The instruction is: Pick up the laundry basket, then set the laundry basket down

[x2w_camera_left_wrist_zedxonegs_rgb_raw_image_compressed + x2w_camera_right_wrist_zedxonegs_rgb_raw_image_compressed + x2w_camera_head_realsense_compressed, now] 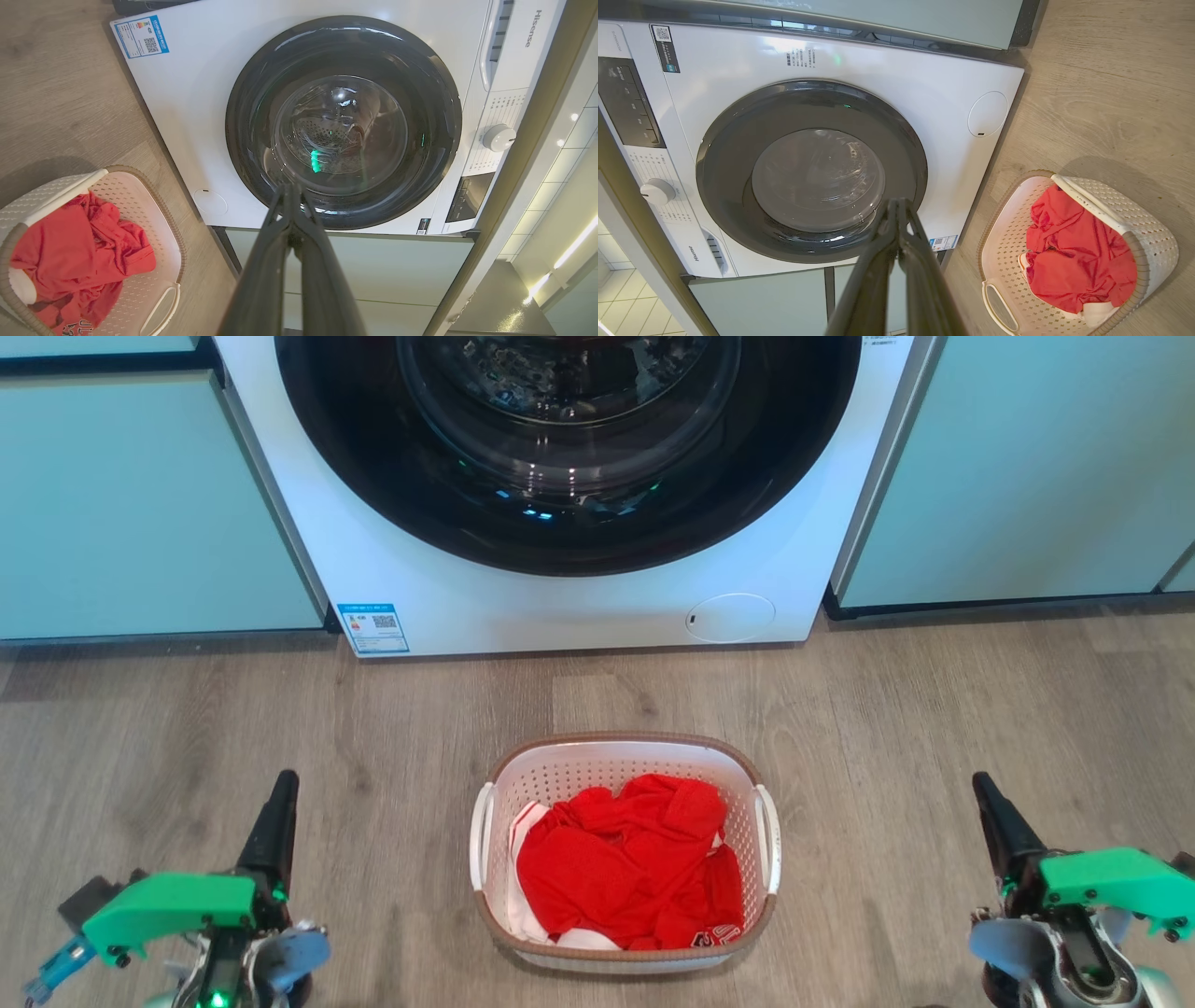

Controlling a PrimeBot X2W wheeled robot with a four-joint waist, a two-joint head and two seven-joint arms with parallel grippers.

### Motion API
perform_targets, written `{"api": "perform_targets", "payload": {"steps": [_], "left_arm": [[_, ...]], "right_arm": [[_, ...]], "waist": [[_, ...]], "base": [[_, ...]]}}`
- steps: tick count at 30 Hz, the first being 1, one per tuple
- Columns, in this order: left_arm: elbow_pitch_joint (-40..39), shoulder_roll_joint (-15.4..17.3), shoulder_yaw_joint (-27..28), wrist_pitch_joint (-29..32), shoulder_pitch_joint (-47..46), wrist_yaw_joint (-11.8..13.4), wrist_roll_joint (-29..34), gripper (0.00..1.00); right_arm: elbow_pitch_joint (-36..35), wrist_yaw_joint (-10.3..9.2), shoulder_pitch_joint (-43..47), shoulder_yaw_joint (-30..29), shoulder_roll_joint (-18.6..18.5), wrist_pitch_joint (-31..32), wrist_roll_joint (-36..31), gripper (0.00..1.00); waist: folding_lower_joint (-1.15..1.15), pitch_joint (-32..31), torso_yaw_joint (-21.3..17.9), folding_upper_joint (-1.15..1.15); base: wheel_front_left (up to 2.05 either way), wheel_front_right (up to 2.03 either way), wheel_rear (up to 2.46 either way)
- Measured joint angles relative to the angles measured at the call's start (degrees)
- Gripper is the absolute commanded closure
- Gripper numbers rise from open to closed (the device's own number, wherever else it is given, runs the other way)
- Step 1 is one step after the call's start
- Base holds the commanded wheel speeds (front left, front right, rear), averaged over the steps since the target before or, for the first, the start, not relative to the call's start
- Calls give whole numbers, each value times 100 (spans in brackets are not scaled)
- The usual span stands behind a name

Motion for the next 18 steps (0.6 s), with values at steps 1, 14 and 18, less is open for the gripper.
{"api": "perform_targets", "payload": {"steps": [1,14,18], "left_arm": [[9,-1,7,15,-1,-5,-69,100],[65,-9,155,155,-153,-104,-573,100],[65,-11,158,155,-153,-104,-573,100]], "right_arm": [[2,0,0,-14,-8,32,65,100],[25,0,-109,-64,-10,176,580,100],[26,0,-113,-69,-10,176,579,100]], "waist": [[0,-1,1,0],[0,-12,6,1],[0,-12,6,1]], "base": [[0,0,0],[0,0,0],[0,0,0]]}}
